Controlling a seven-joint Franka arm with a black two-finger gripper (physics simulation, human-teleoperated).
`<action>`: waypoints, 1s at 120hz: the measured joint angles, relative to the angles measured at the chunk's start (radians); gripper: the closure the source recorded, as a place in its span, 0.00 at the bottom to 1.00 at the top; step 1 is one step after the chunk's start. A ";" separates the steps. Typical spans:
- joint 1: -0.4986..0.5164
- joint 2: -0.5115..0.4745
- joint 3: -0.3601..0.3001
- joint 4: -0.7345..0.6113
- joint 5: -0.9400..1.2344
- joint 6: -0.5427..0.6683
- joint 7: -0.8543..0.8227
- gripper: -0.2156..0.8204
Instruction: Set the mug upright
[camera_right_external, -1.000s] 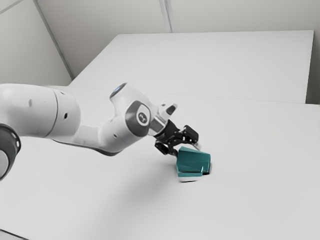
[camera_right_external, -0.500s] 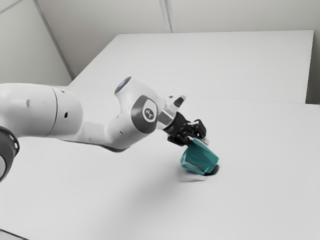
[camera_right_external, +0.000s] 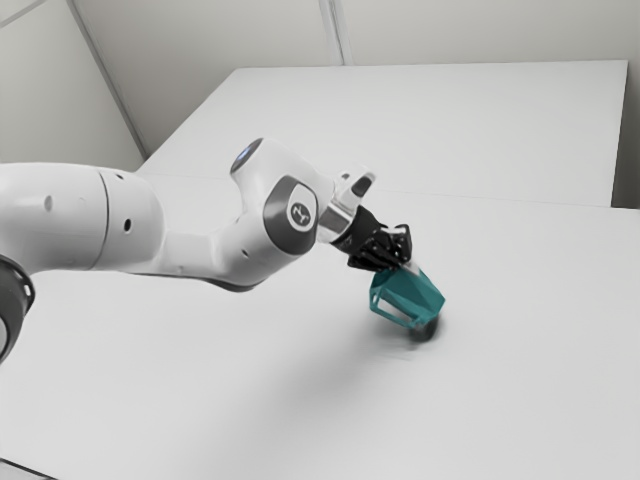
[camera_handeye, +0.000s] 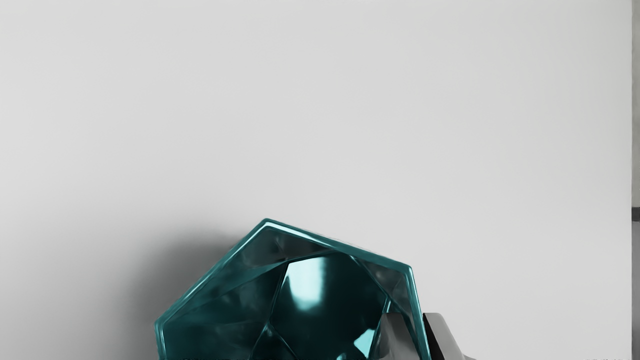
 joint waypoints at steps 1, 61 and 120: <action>0.000 -0.003 0.000 -0.001 0.002 -0.001 0.000 0.95; 0.053 -0.411 0.079 -0.256 0.514 -0.467 -0.227 0.97; 0.155 -0.401 0.152 -0.278 0.847 -0.609 -0.445 0.97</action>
